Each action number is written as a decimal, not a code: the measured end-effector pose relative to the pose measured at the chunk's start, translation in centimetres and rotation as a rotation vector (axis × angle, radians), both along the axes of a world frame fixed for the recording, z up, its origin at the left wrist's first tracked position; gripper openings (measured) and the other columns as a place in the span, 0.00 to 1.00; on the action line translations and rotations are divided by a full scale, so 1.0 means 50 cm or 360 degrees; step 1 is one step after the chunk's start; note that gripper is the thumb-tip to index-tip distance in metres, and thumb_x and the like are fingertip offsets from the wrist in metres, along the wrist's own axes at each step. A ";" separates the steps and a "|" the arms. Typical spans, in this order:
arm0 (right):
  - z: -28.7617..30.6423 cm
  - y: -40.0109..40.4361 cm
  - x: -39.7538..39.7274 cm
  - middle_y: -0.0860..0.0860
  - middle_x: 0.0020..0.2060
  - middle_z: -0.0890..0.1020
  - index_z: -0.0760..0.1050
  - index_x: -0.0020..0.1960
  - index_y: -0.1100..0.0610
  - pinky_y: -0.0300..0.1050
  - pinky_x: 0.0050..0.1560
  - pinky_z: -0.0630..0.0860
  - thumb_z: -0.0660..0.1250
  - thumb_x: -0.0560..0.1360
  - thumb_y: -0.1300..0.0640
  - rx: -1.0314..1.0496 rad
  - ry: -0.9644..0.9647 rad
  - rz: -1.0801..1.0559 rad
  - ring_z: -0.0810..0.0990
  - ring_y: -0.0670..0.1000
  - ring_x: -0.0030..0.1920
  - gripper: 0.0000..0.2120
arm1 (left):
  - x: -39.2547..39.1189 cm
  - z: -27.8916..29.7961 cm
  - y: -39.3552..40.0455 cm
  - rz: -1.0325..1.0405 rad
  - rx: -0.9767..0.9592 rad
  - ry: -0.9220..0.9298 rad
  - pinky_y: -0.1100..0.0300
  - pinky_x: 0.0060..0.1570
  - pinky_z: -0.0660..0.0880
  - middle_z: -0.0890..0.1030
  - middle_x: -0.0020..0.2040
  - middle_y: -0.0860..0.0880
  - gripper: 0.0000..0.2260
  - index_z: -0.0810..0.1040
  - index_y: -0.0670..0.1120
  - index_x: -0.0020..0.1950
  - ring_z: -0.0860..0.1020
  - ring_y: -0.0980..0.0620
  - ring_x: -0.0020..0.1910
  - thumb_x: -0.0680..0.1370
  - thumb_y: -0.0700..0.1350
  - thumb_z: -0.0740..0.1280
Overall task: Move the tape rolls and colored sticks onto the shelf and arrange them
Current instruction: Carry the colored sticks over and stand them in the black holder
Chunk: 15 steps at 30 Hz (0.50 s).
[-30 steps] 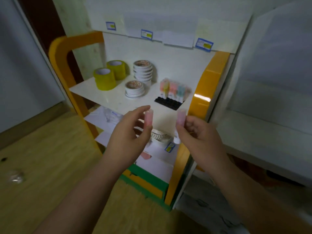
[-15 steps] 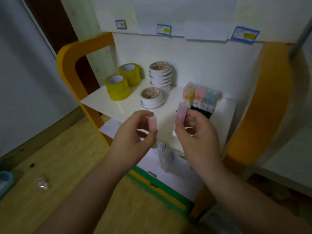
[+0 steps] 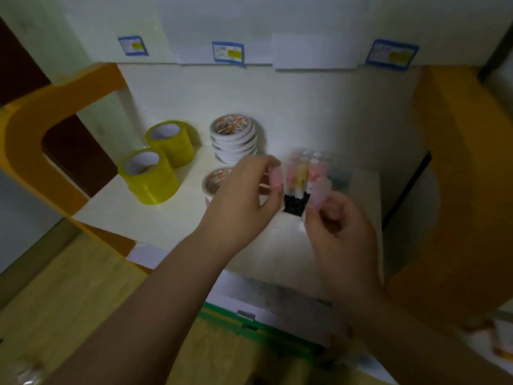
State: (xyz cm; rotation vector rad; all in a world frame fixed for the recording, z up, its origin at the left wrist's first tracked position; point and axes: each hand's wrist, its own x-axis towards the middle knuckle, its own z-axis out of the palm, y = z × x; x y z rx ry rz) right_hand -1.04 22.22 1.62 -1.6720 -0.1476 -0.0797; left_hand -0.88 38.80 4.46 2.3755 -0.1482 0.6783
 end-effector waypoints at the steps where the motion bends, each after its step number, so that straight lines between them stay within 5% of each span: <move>1: 0.001 0.001 0.006 0.39 0.43 0.82 0.78 0.52 0.45 0.25 0.39 0.73 0.69 0.78 0.53 -0.0020 -0.0002 -0.0045 0.79 0.35 0.44 0.05 | 0.026 0.003 0.000 -0.0066 0.0023 -0.0014 0.72 0.48 0.75 0.77 0.53 0.49 0.14 0.75 0.45 0.61 0.78 0.58 0.49 0.77 0.41 0.69; 6: 0.012 0.006 0.012 0.39 0.41 0.82 0.78 0.47 0.44 0.31 0.39 0.77 0.65 0.80 0.45 -0.0059 -0.0087 -0.0300 0.81 0.39 0.43 0.06 | 0.157 -0.008 0.000 -0.0355 0.0072 0.0022 0.52 0.49 0.79 0.77 0.52 0.48 0.12 0.74 0.45 0.58 0.80 0.51 0.49 0.76 0.42 0.69; 11: -0.005 0.000 0.007 0.43 0.39 0.82 0.78 0.49 0.47 0.33 0.37 0.75 0.65 0.79 0.44 -0.0115 -0.0096 -0.0508 0.81 0.42 0.42 0.08 | 0.236 -0.032 -0.006 -0.0557 0.0307 -0.0040 0.51 0.45 0.74 0.76 0.49 0.45 0.09 0.76 0.39 0.54 0.77 0.45 0.47 0.75 0.39 0.69; 15: -0.013 0.000 -0.010 0.48 0.39 0.81 0.78 0.48 0.51 0.36 0.38 0.76 0.66 0.78 0.45 -0.0190 -0.0123 -0.0627 0.80 0.45 0.41 0.10 | 0.270 -0.074 -0.001 -0.0515 0.0518 -0.0061 0.56 0.39 0.68 0.77 0.44 0.44 0.09 0.77 0.42 0.46 0.75 0.43 0.43 0.76 0.47 0.63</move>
